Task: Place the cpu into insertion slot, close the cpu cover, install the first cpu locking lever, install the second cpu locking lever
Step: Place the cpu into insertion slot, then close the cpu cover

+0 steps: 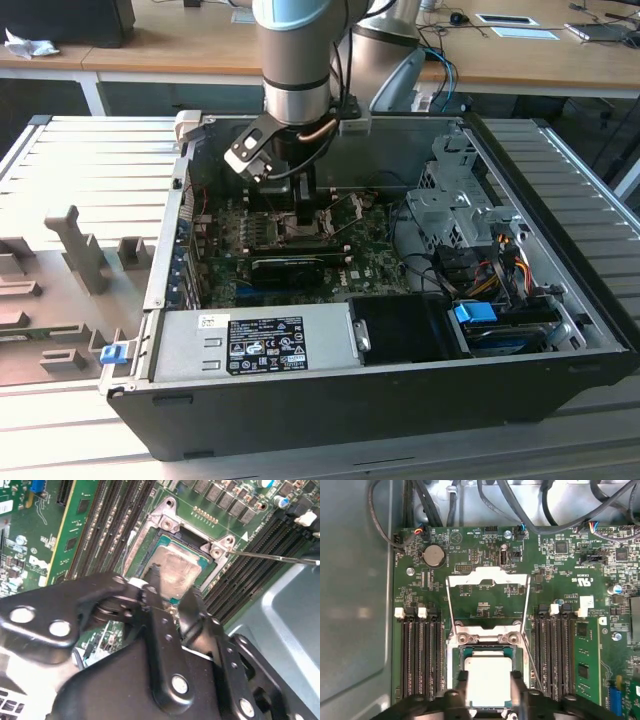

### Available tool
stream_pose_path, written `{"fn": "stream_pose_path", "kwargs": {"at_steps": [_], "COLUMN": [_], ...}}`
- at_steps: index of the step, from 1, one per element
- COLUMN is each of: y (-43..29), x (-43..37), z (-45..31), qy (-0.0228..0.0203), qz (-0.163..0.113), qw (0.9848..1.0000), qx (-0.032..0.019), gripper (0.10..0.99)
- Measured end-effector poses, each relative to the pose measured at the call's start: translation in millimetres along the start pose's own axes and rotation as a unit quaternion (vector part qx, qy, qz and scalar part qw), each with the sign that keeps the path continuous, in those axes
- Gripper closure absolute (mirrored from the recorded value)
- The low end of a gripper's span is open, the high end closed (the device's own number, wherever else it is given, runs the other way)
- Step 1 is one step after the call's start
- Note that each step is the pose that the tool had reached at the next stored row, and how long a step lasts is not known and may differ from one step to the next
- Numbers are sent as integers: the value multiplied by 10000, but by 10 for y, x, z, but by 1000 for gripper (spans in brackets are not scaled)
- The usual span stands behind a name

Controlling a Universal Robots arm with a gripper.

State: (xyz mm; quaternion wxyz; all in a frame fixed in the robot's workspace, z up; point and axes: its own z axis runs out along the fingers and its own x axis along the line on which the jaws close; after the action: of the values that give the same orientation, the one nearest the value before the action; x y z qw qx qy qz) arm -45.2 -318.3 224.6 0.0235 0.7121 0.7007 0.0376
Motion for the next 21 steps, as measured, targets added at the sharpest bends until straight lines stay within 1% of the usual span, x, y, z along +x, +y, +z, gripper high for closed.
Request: {"fn": "stream_pose_path", "kwargs": {"at_steps": [1,2,5,16,21], "y": [1,3,5,13,33], "x": [0,1,1,3,0], "z": [-15,-29,-54,-147,-147], "qy": [0,0,0,-1,-1], "qz": [1,2,5,12,14], "qw": [10000,10000,10000,10000,10000], "qx": [0,0,0,0,0], "gripper": [686,808,980,980,980]}}
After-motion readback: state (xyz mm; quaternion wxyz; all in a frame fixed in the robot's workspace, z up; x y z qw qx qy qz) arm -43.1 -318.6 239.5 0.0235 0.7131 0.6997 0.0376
